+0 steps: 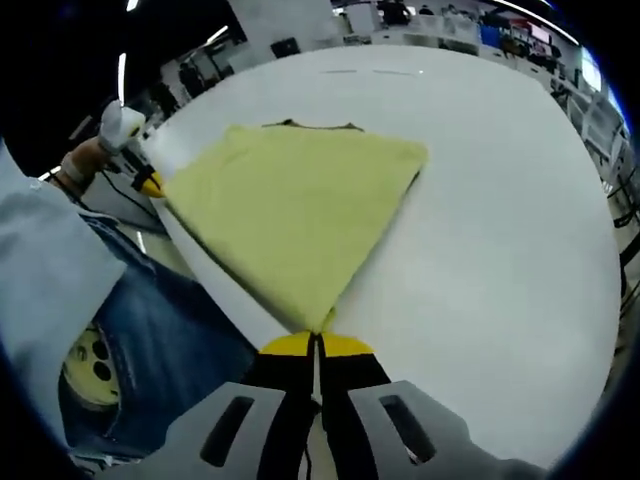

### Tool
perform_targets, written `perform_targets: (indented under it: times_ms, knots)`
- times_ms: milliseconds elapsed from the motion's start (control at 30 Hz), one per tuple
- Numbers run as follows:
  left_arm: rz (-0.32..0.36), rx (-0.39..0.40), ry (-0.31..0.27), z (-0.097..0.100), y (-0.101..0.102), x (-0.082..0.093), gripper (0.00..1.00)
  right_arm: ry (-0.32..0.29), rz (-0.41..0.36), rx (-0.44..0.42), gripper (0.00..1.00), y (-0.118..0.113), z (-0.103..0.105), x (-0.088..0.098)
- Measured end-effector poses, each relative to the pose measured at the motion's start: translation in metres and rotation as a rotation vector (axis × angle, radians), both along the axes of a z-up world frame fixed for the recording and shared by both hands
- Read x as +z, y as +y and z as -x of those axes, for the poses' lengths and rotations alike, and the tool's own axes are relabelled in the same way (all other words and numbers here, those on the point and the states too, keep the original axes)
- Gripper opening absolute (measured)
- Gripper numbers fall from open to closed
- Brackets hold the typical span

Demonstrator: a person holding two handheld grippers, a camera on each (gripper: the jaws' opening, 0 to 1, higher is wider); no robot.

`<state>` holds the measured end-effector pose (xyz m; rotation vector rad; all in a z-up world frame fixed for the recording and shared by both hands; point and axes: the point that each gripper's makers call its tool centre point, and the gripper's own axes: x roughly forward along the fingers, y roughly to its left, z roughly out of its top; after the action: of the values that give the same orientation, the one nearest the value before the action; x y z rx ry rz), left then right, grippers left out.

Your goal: Fold the garment on the visible template until the final outline fits inside the template.

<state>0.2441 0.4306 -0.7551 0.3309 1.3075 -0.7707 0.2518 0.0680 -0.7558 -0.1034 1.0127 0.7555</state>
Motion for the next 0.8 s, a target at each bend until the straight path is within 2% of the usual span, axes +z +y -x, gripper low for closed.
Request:
perform_targets:
  times_ms: [133, 200, 233, 300, 433, 800]
  knots:
    - [-0.024, 0.000, 0.009, 0.002, 0.005, -0.003, 0.00, 0.010, 0.001, -0.003, 0.02, 0.000, 0.003, -0.003]
    - [-0.121, -0.018, 0.015, 0.004, 0.022, -0.009, 0.00, 0.014, 0.006, -0.004, 0.01, -0.001, 0.004, -0.004]
    - [-0.141, -0.013, 0.023, 0.006, 0.027, -0.011, 0.00, 0.017, 0.010, -0.005, 0.01, -0.001, 0.005, -0.005]
    - [-0.110, 0.006, 0.032, 0.010, 0.026, -0.013, 0.00, 0.032, 0.062, 0.009, 0.01, -0.009, 0.011, -0.011]
    - [-0.078, 0.025, 0.030, 0.012, 0.021, -0.011, 0.00, 0.036, 0.045, -0.010, 0.01, -0.011, 0.013, -0.011]
    - [-0.060, 0.058, 0.012, 0.012, 0.019, -0.009, 0.00, 0.014, 0.048, -0.014, 0.01, -0.008, 0.006, -0.006]
